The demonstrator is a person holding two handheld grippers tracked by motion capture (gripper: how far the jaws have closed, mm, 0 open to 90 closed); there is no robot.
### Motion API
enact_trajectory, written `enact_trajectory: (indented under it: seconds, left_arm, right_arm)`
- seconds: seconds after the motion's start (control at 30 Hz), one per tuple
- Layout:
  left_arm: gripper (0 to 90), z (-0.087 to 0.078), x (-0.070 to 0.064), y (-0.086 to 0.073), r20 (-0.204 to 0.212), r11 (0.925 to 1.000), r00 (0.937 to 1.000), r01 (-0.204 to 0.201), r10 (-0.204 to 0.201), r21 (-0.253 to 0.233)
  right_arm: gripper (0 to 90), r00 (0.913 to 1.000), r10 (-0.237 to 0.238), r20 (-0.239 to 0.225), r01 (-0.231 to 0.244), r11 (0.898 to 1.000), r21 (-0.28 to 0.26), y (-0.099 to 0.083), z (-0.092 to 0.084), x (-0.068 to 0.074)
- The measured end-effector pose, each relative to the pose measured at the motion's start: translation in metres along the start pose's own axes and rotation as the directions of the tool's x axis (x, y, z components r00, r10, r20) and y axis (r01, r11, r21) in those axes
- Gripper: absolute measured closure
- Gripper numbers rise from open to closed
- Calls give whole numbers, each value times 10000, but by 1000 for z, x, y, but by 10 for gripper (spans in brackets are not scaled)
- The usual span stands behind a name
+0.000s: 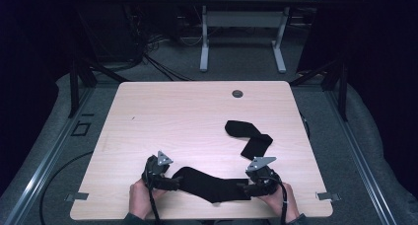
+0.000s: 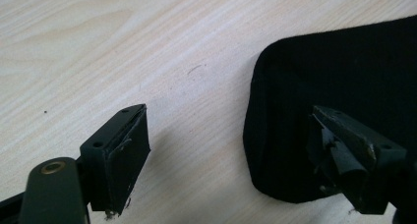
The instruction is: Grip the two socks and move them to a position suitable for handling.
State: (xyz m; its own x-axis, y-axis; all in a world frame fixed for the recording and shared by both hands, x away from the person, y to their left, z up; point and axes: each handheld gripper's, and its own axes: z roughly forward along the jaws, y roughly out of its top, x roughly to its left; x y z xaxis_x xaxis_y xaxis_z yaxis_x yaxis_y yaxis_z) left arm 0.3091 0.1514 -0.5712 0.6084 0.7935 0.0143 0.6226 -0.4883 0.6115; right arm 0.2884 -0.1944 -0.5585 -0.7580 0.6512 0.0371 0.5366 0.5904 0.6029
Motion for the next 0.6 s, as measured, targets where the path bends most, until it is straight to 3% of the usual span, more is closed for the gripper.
enact_trajectory:
  seconds: [0.3,0.6]
  left_arm:
    - [174,-1,-5,-3,-253,9993,9991,-343,347,138]
    - [162,-5,-11,-9,-403,9985,9977,-552,552,27]
  right_arm:
    - [398,9981,-155,591,138,9995,283,-3,5,1]
    - [383,9980,123,624,-142,9995,290,-4,8,-5]
